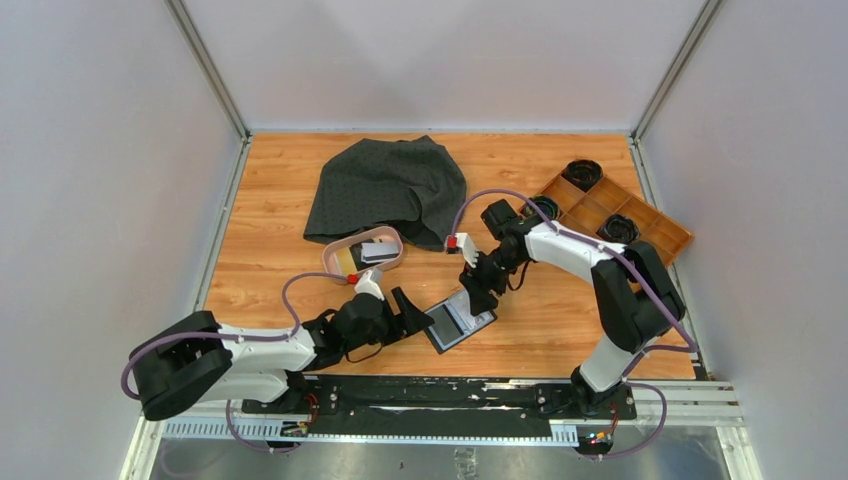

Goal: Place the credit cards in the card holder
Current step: Close the card holder at the center of the board.

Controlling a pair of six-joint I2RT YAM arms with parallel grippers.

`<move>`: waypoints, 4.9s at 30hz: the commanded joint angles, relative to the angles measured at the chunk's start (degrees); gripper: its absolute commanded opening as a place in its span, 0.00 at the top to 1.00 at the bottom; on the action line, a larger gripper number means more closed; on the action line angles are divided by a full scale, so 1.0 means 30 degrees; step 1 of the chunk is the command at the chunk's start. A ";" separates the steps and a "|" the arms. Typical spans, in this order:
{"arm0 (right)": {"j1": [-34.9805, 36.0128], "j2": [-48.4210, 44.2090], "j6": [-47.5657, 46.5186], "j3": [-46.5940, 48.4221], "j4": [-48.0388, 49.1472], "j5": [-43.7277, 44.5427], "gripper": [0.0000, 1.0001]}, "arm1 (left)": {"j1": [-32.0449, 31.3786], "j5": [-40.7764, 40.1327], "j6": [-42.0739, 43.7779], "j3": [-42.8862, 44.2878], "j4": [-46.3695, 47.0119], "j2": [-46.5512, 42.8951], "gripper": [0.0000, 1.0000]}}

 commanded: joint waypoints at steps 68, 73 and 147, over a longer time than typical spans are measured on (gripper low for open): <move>-0.0599 0.1936 0.1836 0.1389 -0.1029 0.1231 0.42 | -0.0523 0.2831 -0.2327 -0.0768 2.0468 1.1806 0.51; -0.0946 0.1420 0.1646 0.1433 -0.1252 0.0382 0.41 | -0.0509 0.3053 -0.2311 -0.0291 2.0320 1.1779 0.51; -0.2451 -0.6371 -1.0969 -0.4533 0.0935 -0.1608 0.83 | 0.1489 0.2739 1.0596 0.5586 0.4680 0.4708 0.48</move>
